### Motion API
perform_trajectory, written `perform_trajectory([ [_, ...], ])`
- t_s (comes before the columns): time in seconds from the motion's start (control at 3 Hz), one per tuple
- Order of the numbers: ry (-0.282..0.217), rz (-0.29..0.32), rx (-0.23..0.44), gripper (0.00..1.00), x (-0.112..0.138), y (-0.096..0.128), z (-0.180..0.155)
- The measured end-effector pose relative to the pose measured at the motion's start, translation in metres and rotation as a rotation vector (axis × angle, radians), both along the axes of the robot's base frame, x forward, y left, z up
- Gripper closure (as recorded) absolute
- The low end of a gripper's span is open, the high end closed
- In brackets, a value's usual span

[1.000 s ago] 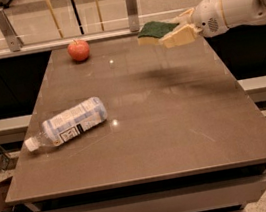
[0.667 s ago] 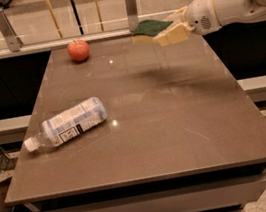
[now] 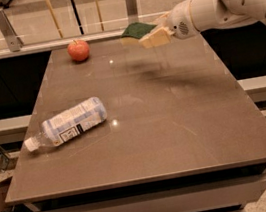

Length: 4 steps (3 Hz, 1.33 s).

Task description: Move sponge near apple

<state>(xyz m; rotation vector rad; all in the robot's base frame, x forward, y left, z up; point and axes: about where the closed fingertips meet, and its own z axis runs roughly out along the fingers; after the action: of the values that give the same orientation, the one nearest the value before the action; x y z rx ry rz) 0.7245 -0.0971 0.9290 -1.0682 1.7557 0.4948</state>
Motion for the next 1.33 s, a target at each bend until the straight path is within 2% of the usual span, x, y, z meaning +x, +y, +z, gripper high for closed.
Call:
perform_trajectory([
  [0.33,-0.001,-0.023,0.021,1.0,0.02,0.014,-0.008],
  [0.67,0.009,0.001,0.035,1.0,0.035,0.035,-0.018],
  [1.0,0.022,0.051,0.034,1.0,0.044,0.057,-0.028],
  [1.33,0.045,0.1,0.006,1.0,0.048,0.077,-0.041],
])
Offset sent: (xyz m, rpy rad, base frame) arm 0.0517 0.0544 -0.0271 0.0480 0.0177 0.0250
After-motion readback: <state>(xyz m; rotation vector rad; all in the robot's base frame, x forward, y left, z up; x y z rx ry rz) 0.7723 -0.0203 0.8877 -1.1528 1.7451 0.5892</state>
